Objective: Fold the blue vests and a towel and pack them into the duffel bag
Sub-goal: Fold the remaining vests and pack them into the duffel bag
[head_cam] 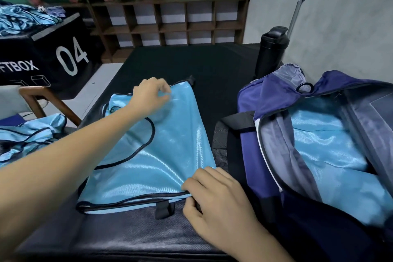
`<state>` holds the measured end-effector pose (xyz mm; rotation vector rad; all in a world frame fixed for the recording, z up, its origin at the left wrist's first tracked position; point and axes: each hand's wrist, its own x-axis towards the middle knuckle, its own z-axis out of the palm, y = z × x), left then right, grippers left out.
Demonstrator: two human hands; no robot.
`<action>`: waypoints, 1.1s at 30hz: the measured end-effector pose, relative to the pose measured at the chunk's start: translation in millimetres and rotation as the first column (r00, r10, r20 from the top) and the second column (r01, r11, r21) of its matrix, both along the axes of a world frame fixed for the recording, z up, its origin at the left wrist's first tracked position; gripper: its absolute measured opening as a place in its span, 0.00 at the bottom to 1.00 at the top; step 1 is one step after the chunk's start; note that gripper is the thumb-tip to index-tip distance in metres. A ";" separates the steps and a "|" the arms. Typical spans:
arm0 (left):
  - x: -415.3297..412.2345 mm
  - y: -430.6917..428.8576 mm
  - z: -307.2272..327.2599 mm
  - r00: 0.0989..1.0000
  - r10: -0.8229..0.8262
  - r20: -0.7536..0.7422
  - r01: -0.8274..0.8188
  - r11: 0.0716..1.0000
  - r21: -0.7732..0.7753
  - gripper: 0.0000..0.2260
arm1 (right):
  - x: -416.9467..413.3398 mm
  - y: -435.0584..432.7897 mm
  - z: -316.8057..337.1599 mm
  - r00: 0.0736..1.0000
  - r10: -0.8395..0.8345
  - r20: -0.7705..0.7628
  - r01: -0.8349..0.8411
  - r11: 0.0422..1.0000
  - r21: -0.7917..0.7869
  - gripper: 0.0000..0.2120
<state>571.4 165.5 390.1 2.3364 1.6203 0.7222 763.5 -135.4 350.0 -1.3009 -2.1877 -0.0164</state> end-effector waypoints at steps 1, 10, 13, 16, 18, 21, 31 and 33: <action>-10.9 -16.8 -1.0 1.000 -0.030 -0.011 0.029 1.000 -0.004 0.05 | 0.3 0.0 0.0 1.000 -0.003 0.002 0.003 1.000 -0.005 0.00; -91.9 -168.8 -7.8 0.988 -0.151 0.010 0.149 0.983 0.107 0.08 | -0.3 -0.7 -2.0 1.000 -0.019 0.010 0.019 1.000 -0.003 0.01; -111.9 -207.2 -16.0 0.988 -0.150 0.046 0.142 0.979 0.143 0.03 | -0.5 -1.7 -1.7 0.999 -0.033 0.007 0.033 0.999 0.004 0.03; -124.6 -241.6 -22.1 0.985 -0.156 0.079 0.143 0.978 0.149 0.02 | -0.9 -2.9 -2.0 0.999 -0.044 0.011 0.044 0.999 0.008 0.04; -132.1 -259.1 -26.2 0.980 -0.180 0.082 0.168 0.976 0.142 0.02 | -0.4 -3.9 -2.2 0.998 -0.054 0.013 0.054 0.999 0.001 0.05; -142.0 -273.7 -29.1 0.972 -0.216 0.096 0.204 0.972 0.121 0.04 | 0.1 -4.8 -2.4 0.997 -0.067 0.025 0.067 0.998 0.018 0.05; -150.6 -284.7 -34.6 0.983 -0.134 0.122 0.121 0.987 0.106 0.11 | 9.7 -17.0 0.1 0.975 -0.213 0.063 0.215 0.977 -0.017 0.10; -151.0 -283.9 -36.5 0.989 -0.084 0.125 0.068 0.990 0.124 0.11 | 13.0 -18.2 -0.9 0.964 -0.262 0.042 0.264 0.963 -0.045 0.08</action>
